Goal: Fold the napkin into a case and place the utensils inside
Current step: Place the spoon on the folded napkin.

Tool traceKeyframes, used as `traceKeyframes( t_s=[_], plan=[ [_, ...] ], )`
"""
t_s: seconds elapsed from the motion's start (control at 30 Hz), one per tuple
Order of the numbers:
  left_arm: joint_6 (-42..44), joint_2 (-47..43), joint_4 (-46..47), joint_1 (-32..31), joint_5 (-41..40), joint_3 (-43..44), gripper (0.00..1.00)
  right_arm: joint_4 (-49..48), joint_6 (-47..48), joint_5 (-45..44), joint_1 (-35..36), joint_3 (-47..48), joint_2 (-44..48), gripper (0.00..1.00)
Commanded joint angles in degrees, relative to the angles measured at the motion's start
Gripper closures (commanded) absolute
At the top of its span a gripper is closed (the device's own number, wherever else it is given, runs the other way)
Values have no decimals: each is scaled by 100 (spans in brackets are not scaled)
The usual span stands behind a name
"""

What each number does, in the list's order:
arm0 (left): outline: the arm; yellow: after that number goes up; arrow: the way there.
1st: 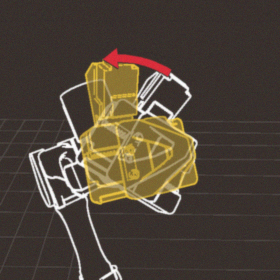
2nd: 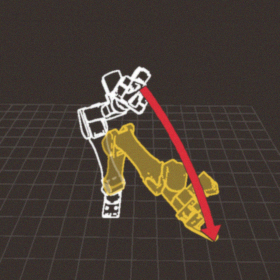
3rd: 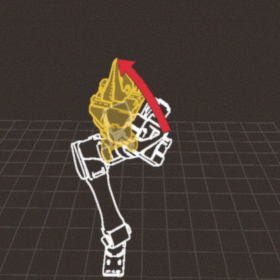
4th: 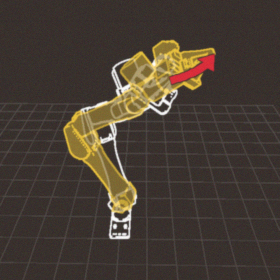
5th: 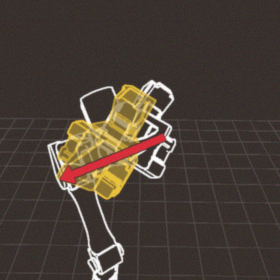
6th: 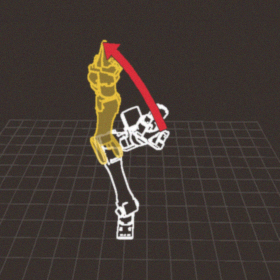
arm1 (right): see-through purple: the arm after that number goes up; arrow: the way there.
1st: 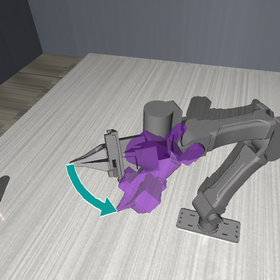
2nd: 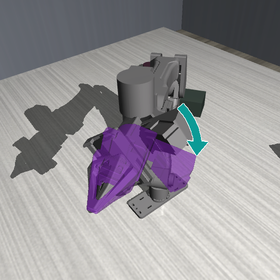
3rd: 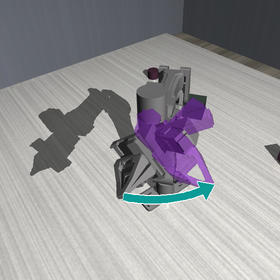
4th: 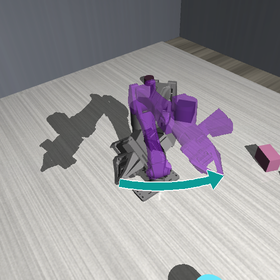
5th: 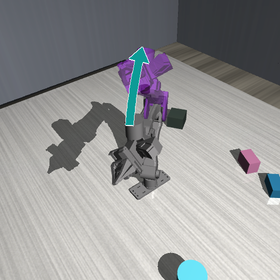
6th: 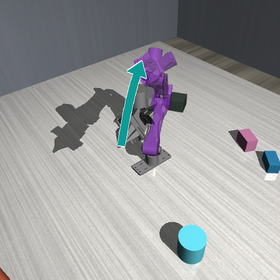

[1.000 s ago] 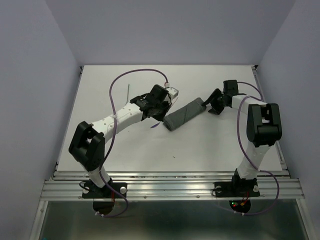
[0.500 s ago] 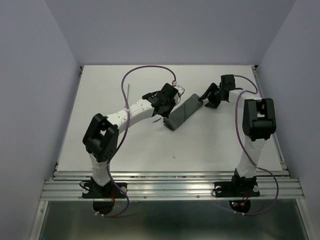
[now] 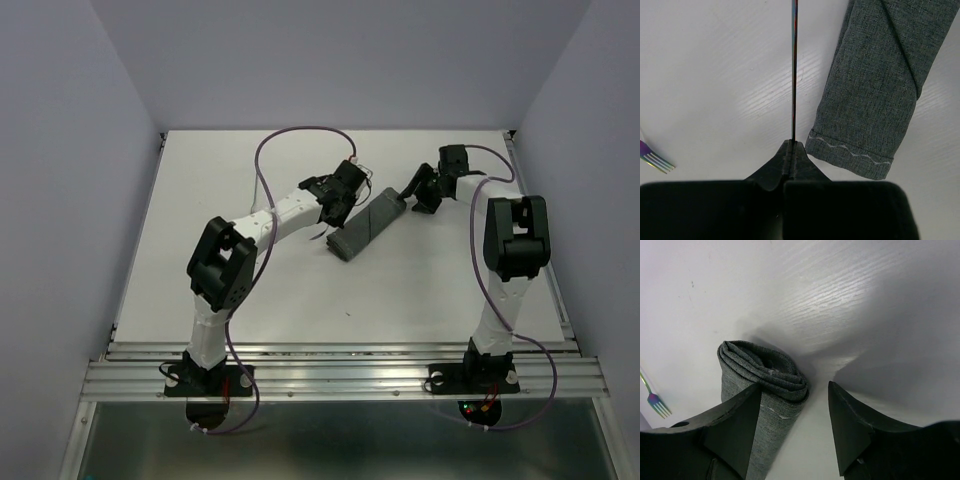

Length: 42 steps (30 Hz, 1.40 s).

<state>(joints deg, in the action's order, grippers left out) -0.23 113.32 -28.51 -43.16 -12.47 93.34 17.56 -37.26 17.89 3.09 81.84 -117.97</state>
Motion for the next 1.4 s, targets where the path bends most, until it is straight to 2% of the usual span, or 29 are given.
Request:
traceKeyframes(
  t_s=[0.0, 0.13, 0.27, 0.4, 0.57, 0.73, 0.97, 1.37],
  plan=[
    [-337, 207, -330, -35, -19, 570, 100, 63, 34, -356, 33, 551, 73, 39],
    [-478, 393, -427, -70, -177, 738, 100, 72, -115, -427, 33, 885, -225, 46],
    [-443, 428, -427, -88, -142, 694, 100, 238, -212, -383, 33, 1578, -707, 59],
    [-425, 498, -550, -123, -28, 703, 100, 599, -133, -286, 243, 2255, -1254, 66],
    [-487, 472, -673, -193, 34, 642, 100, 705, -106, -295, 675, 2380, -1421, 67],
    [-548, 463, -699, -298, -133, 484, 100, 468, -212, -251, 850, 1960, -1281, 67],
    [-592, 437, -708, -316, -159, 360, 100, 415, -186, -303, 851, 1642, -1044, 67],
    [-865, 24, -998, -579, -669, -105, 100, 371, -168, -242, 851, 1501, -920, 67]
  ],
)
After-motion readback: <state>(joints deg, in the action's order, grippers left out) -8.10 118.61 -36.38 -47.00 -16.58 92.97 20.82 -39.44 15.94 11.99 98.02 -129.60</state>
